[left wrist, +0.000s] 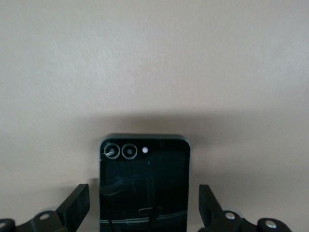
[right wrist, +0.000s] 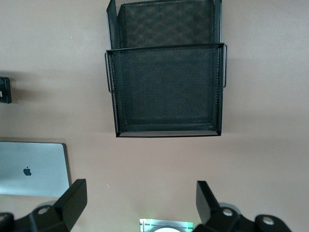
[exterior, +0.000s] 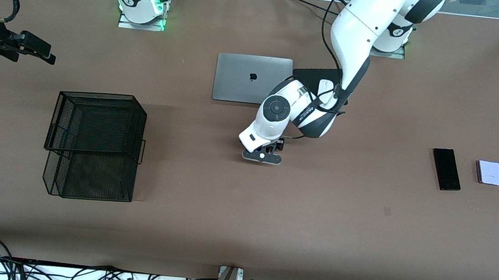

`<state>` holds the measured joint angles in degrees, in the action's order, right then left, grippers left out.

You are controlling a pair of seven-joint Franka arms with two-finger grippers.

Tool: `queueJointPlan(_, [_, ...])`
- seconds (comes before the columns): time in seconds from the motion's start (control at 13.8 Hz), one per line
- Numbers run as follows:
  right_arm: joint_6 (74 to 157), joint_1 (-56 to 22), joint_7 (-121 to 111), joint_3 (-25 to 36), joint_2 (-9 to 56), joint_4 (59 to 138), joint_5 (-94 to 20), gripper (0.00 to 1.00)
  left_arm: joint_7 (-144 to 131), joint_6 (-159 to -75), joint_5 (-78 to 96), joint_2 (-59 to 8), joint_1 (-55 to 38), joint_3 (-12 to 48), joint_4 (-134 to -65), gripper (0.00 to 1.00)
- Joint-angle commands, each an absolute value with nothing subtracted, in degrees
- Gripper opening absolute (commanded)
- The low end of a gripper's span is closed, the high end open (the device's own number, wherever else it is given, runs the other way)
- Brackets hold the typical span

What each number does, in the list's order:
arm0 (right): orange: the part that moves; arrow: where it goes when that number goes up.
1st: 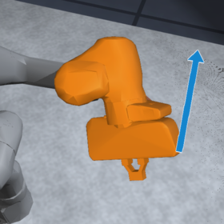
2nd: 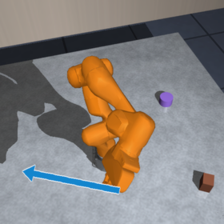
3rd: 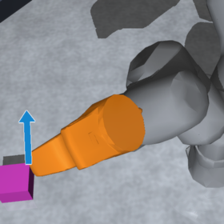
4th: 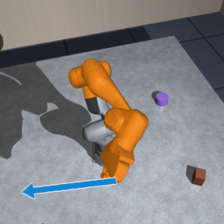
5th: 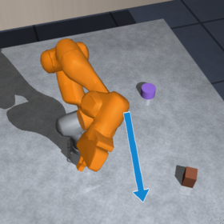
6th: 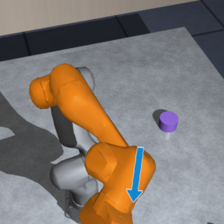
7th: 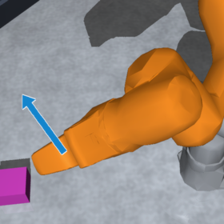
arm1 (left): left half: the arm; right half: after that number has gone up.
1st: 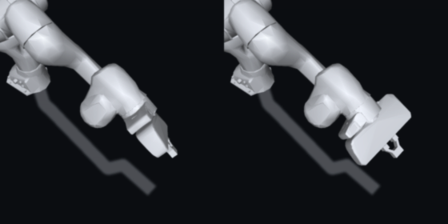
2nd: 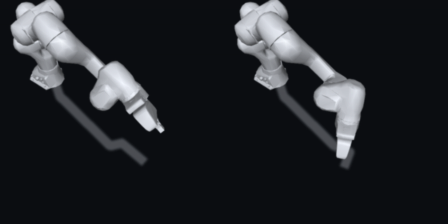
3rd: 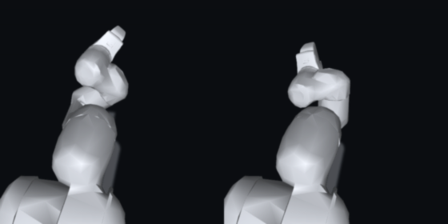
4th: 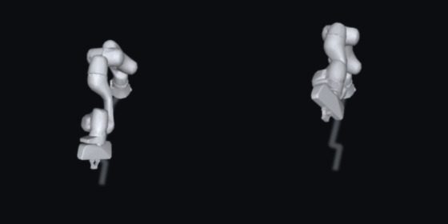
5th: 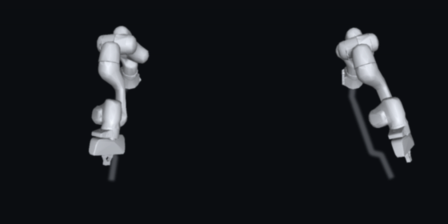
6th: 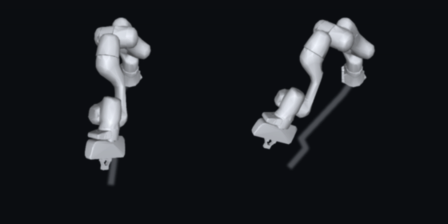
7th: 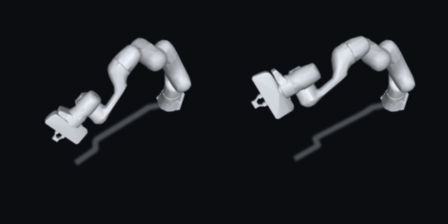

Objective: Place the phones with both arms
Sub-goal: 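Carry the flip phone with the left gripper beside the laptop, lower it, then release the flip phone and lift the left gripper while the right gripper moves, then reach the right gripper to the flip phone while the left gripper reaches the tall phone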

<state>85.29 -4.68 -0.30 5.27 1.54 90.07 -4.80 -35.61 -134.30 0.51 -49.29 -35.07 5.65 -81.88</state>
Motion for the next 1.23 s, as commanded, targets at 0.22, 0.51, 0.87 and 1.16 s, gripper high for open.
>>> queueJointPlan(0.22, [85.5, -5.4, -0.3, 5.2, 1.5, 89.7, -6.7, 1.0, -32.5, -118.5, 0.8, -38.5, -28.4, 4.8, -81.0, 1.0])
queueJointPlan(0.51, [87.8, -8.7, 3.9, 5.2, 2.5, 89.7, -9.7, 1.0, -27.6, -112.9, 1.4, -33.2, -18.3, 4.6, -80.7, 1.0])
queueJointPlan(0.87, [96.0, -18.6, 19.7, 5.2, 6.2, 89.6, -10.0, 1.0, -20.4, -104.1, -6.2, -28.0, -12.6, 3.4, -81.0, 1.0])
queueJointPlan(1.16, [108.8, -30.2, 36.5, 5.3, 13.9, 89.2, -9.0, 1.0, -16.6, -95.4, -10.8, -24.3, -9.5, 3.4, -81.0, 1.0])
